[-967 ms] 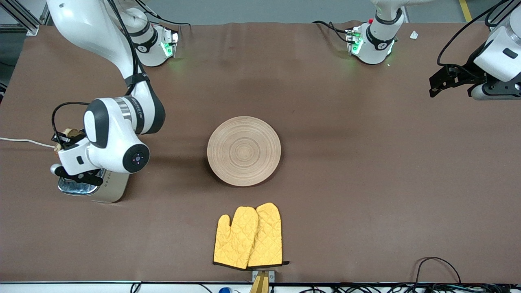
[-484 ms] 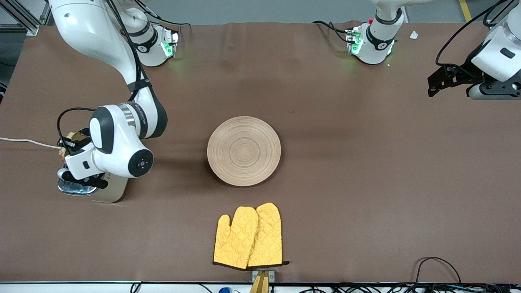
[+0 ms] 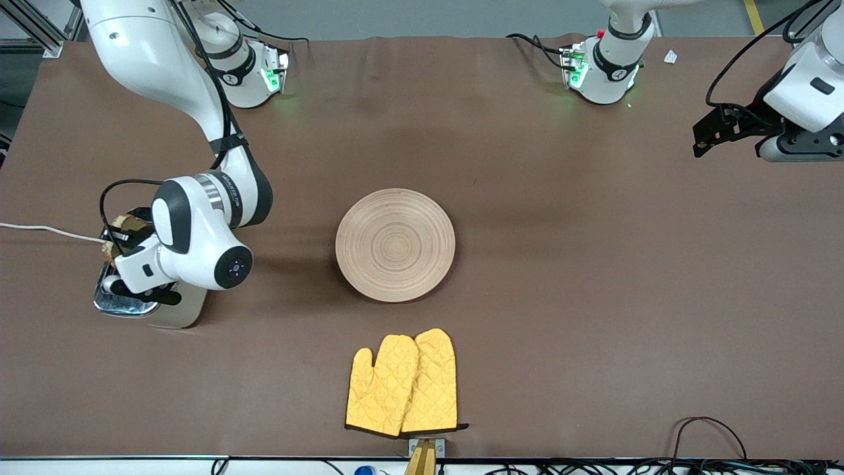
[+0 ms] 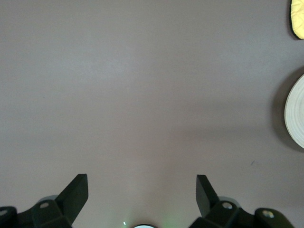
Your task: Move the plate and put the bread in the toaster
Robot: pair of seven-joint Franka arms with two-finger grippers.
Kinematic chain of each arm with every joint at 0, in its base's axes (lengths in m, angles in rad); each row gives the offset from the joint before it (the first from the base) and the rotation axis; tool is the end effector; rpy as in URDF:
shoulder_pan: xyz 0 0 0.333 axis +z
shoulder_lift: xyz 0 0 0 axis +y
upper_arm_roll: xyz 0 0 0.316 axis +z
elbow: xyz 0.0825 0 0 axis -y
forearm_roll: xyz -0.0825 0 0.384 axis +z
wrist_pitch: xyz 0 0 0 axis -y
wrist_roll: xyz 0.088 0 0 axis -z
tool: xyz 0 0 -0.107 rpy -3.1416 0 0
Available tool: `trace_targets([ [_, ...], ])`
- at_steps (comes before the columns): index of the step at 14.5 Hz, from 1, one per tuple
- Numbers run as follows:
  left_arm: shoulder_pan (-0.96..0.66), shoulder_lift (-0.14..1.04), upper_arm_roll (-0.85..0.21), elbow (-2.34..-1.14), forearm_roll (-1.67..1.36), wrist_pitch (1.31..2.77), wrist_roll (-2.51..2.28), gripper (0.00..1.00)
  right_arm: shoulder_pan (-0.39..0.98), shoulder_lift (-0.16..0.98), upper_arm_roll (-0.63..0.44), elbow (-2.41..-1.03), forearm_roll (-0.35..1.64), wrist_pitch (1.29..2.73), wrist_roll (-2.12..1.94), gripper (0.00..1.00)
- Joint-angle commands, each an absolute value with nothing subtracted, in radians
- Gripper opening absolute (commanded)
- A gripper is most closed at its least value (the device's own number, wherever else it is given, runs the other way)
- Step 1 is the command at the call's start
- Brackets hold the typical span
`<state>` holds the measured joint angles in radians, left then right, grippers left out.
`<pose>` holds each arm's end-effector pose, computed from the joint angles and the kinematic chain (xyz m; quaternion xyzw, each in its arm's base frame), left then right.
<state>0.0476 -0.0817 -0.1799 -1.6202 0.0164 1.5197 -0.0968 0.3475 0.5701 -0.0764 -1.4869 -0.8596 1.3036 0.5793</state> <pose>0.5191 -0.0714 0.6402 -0.9997 0.0170 0.0082 0.0165 0.6310 0.0846 0.3533 0.8333 -0.0855 -0.1237 0.5319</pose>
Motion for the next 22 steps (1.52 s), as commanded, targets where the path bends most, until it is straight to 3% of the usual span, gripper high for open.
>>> trace_targets([
  [1,0.043,-0.078,-0.184,-1.6,0.049,1.508,-0.094,1.0,0.328,0.577,-0.063,-1.497,-0.873,1.327,0.586,0.0],
  [6,0.046,-0.08,-0.184,-1.6,0.083,1.491,-0.086,1.0,0.295,0.607,-0.063,-1.499,-0.822,1.41,0.588,0.02],
  [7,0.046,-0.08,-0.183,-1.6,0.083,1.49,-0.083,1.0,0.296,0.61,-0.063,-1.497,-0.821,1.408,0.588,0.12],
  [10,0.048,-0.08,-0.179,-1.6,0.083,1.477,-0.08,1.0,0.308,0.603,-0.057,-1.491,-0.801,1.396,0.571,0.52],
  [13,0.046,-0.08,-0.181,-1.598,0.083,1.476,-0.069,1.0,0.331,0.553,-0.055,-1.488,-0.732,1.396,0.568,0.8],
  [15,0.046,-0.084,-0.181,-1.6,0.081,1.47,-0.068,1.0,0.34,0.471,-0.054,-1.488,-0.639,1.394,0.516,0.93],
  [17,0.048,-0.084,-0.179,-1.6,0.08,1.463,-0.068,1.0,0.339,0.387,-0.055,-1.488,-0.521,1.396,0.486,1.0],
  [22,0.048,-0.081,-0.178,-1.6,0.077,1.465,-0.072,1.0,0.307,0.165,-0.064,-1.485,-0.248,1.394,0.492,1.0],
])
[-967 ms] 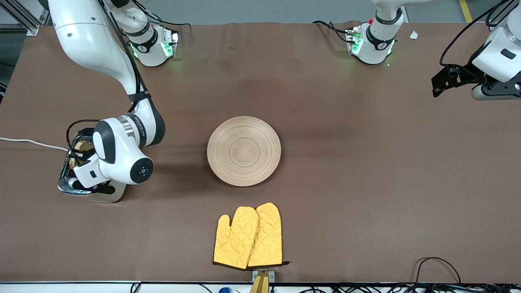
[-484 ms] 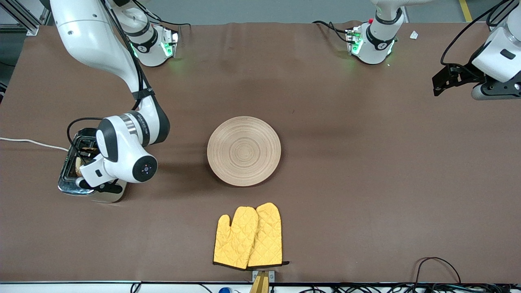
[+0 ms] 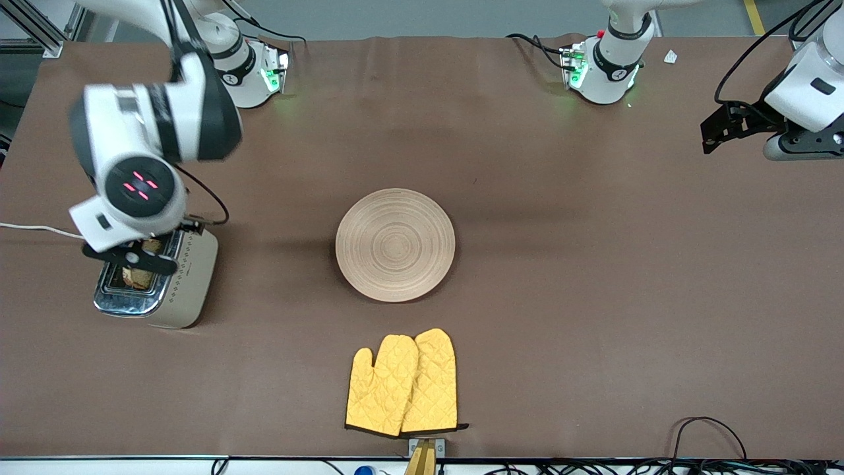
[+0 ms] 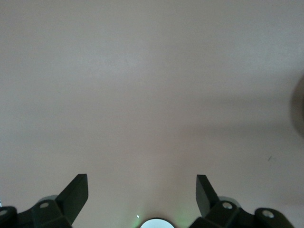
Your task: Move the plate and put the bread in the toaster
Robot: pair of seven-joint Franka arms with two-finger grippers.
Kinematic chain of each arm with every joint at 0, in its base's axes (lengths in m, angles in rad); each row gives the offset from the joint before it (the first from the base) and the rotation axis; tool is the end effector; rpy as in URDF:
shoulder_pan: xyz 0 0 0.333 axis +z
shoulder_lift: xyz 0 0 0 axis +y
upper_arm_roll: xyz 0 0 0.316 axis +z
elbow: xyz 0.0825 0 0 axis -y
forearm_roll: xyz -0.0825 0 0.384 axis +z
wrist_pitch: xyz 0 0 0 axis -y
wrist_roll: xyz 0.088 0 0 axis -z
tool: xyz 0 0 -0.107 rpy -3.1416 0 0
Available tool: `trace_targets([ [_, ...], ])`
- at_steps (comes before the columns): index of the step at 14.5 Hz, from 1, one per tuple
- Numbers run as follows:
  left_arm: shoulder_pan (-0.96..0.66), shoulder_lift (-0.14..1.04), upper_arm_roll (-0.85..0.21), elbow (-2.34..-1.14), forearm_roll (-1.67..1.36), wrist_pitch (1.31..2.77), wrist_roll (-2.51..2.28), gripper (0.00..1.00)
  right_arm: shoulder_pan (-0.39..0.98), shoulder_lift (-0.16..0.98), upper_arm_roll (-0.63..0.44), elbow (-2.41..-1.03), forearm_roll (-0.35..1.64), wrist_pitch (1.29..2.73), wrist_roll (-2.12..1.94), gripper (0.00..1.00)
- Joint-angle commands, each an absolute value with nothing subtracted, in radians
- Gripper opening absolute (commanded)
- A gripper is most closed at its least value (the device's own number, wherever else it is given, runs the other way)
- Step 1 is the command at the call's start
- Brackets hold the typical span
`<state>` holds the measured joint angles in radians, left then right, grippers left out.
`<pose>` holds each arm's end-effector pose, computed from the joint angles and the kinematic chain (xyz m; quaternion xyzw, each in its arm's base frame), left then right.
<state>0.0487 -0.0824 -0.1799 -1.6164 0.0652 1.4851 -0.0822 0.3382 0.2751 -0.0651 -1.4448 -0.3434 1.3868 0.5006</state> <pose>0.5159 -0.0648 0.6397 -0.9986 0.0220 0.0207 0.0423 0.5937 0.1288 0.5174 0.9635 -0.1134 -0.0830 0.2278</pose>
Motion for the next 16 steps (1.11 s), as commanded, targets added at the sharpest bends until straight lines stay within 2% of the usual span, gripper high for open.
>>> trace_targets([
  [1,0.048,-0.083,-0.175,-1.6,0.069,1.465,-0.075,1.0,0.301,0.114,-0.064,-1.489,-0.212,1.393,0.492,1.0],
  [4,0.048,-0.089,-0.175,-1.6,0.066,1.462,-0.08,1.0,0.279,0.008,-0.066,-1.493,-0.192,1.387,0.477,1.0],
  [6,0.048,-0.09,-0.175,-1.6,0.066,1.462,-0.077,1.0,0.198,-0.027,-0.067,-1.496,-0.125,1.382,0.36,1.0],
  [9,0.048,-0.089,-0.175,-1.601,0.064,1.462,-0.074,1.0,0.052,-0.049,-0.078,-1.506,-0.035,1.388,0.139,1.0],
  [13,0.048,-0.089,-0.175,-1.597,0.067,1.448,-0.072,1.0,-0.044,-0.066,-0.08,-1.542,-0.031,1.405,0.046,1.0],
  [16,0.049,-0.087,-0.175,-1.583,0.068,1.448,-0.055,1.0,-0.058,-0.08,-0.08,-1.557,-0.031,1.41,0.031,1.0],
])
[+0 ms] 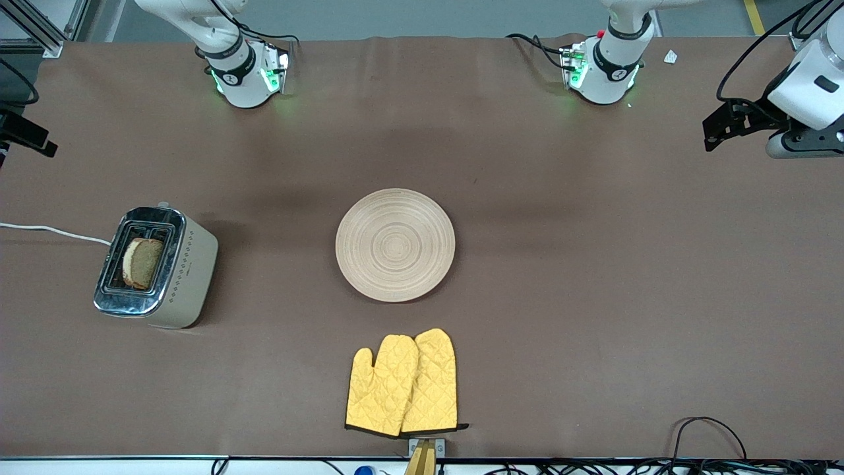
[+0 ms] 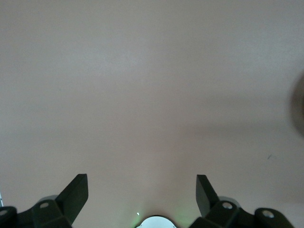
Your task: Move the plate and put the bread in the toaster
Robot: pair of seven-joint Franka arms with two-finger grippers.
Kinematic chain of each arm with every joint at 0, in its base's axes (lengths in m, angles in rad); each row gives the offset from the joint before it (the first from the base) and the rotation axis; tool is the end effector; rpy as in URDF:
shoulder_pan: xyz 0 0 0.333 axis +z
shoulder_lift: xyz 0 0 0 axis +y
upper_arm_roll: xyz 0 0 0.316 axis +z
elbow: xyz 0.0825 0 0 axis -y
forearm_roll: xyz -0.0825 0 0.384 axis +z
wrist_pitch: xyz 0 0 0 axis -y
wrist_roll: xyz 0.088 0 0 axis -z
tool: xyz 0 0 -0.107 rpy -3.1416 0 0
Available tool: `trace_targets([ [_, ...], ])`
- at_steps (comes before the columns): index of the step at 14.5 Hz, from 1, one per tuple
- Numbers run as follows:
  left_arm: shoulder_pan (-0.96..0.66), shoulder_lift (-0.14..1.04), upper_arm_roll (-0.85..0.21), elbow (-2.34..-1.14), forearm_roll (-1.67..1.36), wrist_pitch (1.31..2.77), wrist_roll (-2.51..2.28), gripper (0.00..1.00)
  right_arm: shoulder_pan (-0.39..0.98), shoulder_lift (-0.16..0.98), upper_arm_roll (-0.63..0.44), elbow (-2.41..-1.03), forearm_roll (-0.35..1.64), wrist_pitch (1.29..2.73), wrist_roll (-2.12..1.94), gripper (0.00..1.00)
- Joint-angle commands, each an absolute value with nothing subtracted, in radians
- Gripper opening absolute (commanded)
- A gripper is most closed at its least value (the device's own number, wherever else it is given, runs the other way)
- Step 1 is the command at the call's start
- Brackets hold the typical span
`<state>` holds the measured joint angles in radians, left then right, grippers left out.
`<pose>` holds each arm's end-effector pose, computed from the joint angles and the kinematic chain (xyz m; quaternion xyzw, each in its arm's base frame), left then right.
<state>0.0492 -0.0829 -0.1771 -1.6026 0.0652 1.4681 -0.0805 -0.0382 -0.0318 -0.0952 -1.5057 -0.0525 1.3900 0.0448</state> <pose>0.5143 -0.0628 0.6450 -0.9986 0.0207 0.0221 0.0423 0.5197 -0.0771 0.6568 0.9945 -0.0924 -0.0430 0.0226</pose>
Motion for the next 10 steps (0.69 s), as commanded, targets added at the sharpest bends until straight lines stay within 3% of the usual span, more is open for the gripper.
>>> trace_targets([
  [1,0.049,-0.086,-0.175,-1.582,0.067,1.448,-0.051,1.0,-0.061,-0.078,-0.08,-1.559,-0.031,1.413,0.029,1.0],
  [4,0.051,-0.071,-0.175,-1.548,0.064,1.448,-0.051,1.0,-0.058,-0.087,-0.078,-1.594,-0.025,1.437,0.031,1.0],
  [7,0.049,-0.058,-0.175,-1.529,0.061,1.437,-0.054,1.0,-0.049,-0.176,-0.077,-1.753,-0.02,1.55,0.031,1.0],
  [10,0.073,-0.058,-0.173,-1.529,-0.023,1.434,-0.067,1.0,-0.037,-0.186,-0.074,-1.773,0.02,1.565,0.031,1.0],
])
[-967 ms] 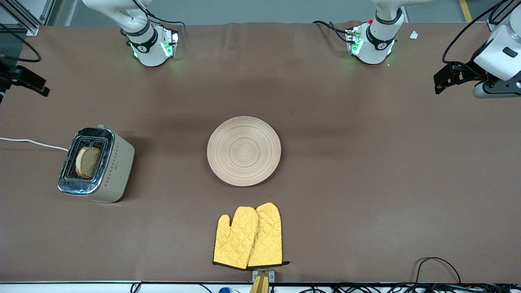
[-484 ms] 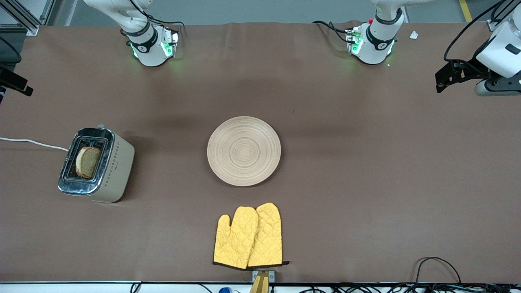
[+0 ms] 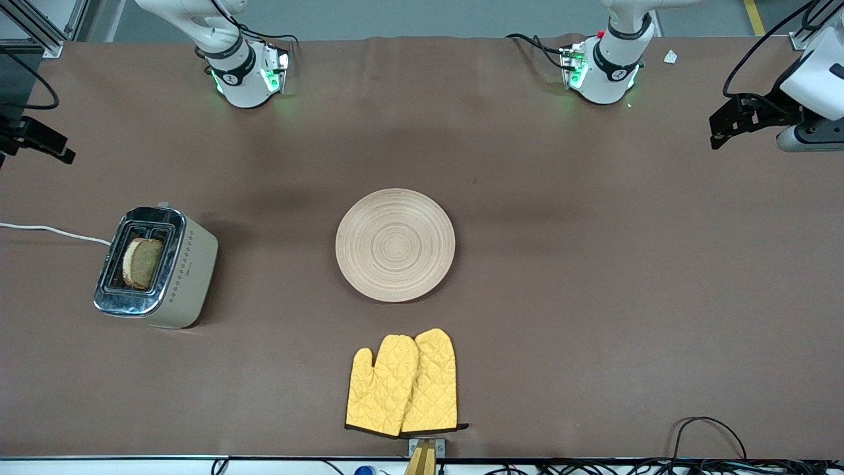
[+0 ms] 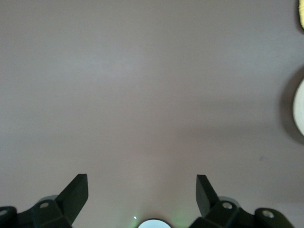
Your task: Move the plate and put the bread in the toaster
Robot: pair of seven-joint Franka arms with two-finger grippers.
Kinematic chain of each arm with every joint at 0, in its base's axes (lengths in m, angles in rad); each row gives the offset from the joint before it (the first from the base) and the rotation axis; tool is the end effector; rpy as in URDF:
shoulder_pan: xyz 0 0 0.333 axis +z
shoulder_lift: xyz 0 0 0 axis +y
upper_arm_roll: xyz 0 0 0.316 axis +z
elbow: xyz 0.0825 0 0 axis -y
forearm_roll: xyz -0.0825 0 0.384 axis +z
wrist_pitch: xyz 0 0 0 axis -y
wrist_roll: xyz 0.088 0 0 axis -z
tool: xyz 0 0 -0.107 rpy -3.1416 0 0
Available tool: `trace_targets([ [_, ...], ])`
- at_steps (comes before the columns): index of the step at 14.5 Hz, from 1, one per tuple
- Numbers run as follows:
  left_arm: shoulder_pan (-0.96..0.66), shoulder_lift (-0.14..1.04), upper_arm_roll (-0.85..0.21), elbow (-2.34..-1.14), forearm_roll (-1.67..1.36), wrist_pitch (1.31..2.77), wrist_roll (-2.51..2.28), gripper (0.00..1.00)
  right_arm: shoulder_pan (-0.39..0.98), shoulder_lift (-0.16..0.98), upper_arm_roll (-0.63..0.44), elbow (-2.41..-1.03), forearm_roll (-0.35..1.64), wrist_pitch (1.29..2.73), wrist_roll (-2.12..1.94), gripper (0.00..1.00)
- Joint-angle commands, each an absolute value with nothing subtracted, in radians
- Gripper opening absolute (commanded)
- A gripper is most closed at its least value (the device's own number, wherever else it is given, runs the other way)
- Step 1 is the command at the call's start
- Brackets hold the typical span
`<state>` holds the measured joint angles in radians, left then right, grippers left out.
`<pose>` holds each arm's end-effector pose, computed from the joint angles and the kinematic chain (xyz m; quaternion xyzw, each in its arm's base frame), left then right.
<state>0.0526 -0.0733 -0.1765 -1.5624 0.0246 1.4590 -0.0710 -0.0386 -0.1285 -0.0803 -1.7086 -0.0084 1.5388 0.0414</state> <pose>0.5161 -0.0654 0.6576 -0.9994 0.0249 0.0137 0.0201 0.5057 -0.0640 0.6251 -0.9966 0.0797 0.0208 0.0017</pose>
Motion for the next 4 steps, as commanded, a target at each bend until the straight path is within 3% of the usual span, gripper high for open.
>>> trace_targets([
  [1,0.092,-0.058,-0.173,-1.528,-0.032,1.434,-0.064,1.0,-0.019,-0.187,-0.074,-1.773,0.02,1.559,0.031,1.0],
  [4,0.094,-0.058,-0.173,-1.531,-0.025,1.434,-0.052,1.0,0.0,-0.187,-0.074,-1.772,0.02,1.555,0.031,1.0],
])
